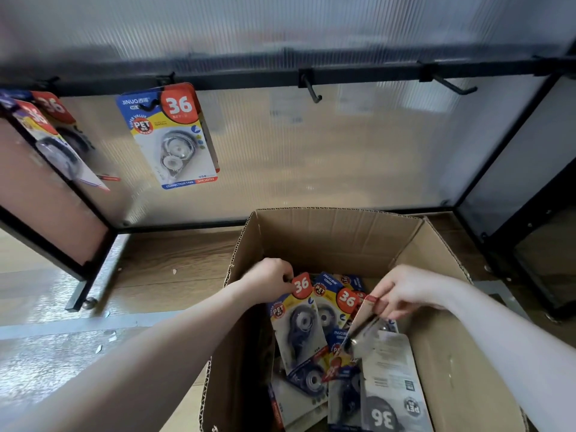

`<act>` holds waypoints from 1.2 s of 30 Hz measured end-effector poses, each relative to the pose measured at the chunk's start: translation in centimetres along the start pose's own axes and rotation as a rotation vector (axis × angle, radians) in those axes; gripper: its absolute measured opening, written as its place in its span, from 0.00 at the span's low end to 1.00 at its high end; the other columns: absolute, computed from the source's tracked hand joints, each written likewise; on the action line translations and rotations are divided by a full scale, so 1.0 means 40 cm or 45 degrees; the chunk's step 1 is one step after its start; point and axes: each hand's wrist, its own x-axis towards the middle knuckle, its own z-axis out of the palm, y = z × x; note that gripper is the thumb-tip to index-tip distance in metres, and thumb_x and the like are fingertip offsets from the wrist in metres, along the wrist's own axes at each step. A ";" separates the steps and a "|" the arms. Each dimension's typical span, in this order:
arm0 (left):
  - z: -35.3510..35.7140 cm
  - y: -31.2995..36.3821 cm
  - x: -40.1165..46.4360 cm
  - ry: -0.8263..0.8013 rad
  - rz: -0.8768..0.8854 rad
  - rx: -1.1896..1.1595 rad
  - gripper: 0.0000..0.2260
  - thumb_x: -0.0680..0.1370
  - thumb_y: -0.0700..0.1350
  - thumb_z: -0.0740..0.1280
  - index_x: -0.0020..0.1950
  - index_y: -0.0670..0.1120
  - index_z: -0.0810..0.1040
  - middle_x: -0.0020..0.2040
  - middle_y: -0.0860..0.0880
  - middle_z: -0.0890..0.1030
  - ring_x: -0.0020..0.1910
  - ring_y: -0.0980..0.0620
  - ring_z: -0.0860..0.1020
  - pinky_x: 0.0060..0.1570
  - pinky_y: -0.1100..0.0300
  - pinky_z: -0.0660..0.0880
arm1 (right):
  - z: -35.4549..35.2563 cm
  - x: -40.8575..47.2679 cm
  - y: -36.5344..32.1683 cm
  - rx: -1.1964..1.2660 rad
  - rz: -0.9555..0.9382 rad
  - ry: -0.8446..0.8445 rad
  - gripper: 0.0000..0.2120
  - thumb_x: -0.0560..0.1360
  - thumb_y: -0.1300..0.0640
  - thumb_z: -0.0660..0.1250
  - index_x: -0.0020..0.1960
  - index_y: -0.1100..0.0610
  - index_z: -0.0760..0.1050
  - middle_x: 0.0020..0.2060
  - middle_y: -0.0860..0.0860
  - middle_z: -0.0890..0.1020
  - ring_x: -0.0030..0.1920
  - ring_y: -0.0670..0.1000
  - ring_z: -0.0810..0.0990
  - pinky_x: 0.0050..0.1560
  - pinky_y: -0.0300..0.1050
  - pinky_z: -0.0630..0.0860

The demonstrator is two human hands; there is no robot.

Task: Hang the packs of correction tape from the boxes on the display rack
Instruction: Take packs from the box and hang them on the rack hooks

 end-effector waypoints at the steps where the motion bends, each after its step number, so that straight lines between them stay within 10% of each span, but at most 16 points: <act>1: 0.000 0.000 -0.002 -0.001 0.000 -0.003 0.11 0.76 0.50 0.66 0.53 0.44 0.78 0.50 0.46 0.79 0.45 0.49 0.76 0.39 0.62 0.69 | 0.006 -0.003 0.004 -0.098 -0.050 -0.002 0.11 0.70 0.71 0.66 0.45 0.60 0.83 0.34 0.53 0.83 0.35 0.46 0.81 0.36 0.37 0.78; 13: -0.011 0.000 -0.010 0.009 0.025 -0.037 0.10 0.77 0.50 0.66 0.50 0.45 0.78 0.49 0.47 0.80 0.42 0.52 0.75 0.38 0.61 0.71 | 0.014 0.048 0.043 -0.335 -0.290 0.492 0.15 0.74 0.57 0.67 0.34 0.54 0.64 0.28 0.49 0.67 0.31 0.48 0.64 0.34 0.45 0.58; 18: -0.015 0.002 -0.018 0.009 0.032 -0.028 0.10 0.77 0.50 0.65 0.52 0.44 0.78 0.51 0.47 0.79 0.44 0.53 0.75 0.39 0.62 0.71 | 0.020 0.044 0.062 -0.394 -0.255 0.470 0.02 0.73 0.61 0.65 0.43 0.56 0.73 0.28 0.47 0.70 0.29 0.47 0.67 0.32 0.43 0.61; 27: -0.035 0.014 -0.023 -0.027 0.092 -0.112 0.12 0.77 0.50 0.66 0.55 0.45 0.78 0.53 0.48 0.79 0.50 0.52 0.78 0.48 0.59 0.77 | 0.046 0.033 0.086 -0.355 -0.184 0.274 0.19 0.70 0.66 0.67 0.57 0.50 0.72 0.31 0.47 0.75 0.30 0.47 0.74 0.33 0.42 0.71; 36: -0.149 0.043 -0.052 0.194 0.111 -0.413 0.09 0.75 0.49 0.68 0.48 0.44 0.80 0.46 0.49 0.81 0.42 0.56 0.78 0.41 0.65 0.74 | 0.075 0.026 0.026 -0.686 -0.238 0.267 0.08 0.72 0.57 0.67 0.47 0.46 0.74 0.41 0.43 0.74 0.42 0.46 0.74 0.36 0.38 0.68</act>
